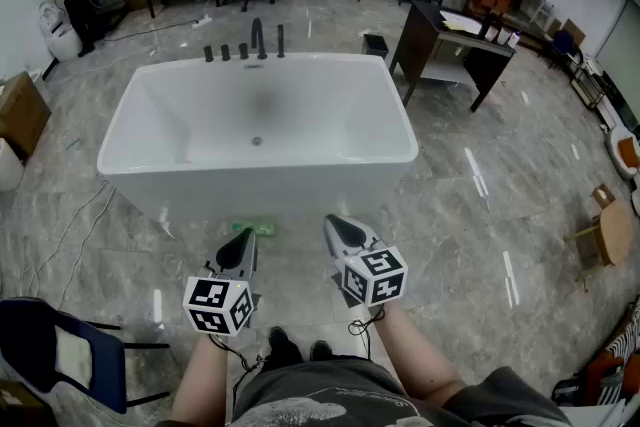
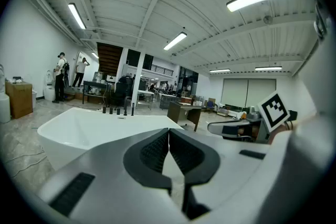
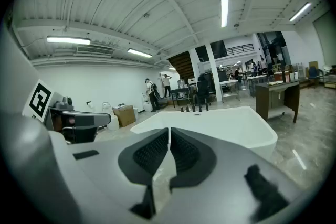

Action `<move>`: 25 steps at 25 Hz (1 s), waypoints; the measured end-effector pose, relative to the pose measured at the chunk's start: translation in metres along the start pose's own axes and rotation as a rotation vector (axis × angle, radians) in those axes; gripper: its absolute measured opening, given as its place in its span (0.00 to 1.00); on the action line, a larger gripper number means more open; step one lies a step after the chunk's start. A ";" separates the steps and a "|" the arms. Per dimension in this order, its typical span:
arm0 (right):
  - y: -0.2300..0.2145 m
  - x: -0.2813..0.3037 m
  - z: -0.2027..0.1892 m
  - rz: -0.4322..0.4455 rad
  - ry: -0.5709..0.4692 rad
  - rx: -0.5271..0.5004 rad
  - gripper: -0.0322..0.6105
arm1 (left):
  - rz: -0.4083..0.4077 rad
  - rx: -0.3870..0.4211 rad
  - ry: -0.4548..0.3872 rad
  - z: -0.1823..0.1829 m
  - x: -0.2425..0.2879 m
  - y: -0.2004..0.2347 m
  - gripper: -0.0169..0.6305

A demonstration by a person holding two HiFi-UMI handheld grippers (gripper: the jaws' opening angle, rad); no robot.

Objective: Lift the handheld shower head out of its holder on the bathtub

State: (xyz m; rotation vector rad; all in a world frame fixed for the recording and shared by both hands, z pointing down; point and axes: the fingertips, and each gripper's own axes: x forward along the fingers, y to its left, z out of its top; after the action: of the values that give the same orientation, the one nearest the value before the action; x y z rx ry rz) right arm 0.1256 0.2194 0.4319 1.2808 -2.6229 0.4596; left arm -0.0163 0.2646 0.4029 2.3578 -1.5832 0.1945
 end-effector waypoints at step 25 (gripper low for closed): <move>0.029 0.023 -0.009 -0.052 -0.023 0.033 0.11 | -0.082 -0.035 -0.090 0.007 -0.041 0.059 0.05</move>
State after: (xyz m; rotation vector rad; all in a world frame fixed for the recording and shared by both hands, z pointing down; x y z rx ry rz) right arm 0.0889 0.2228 0.4413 1.3686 -2.6037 0.4842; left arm -0.0868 0.2782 0.3950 2.4303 -1.5126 0.0435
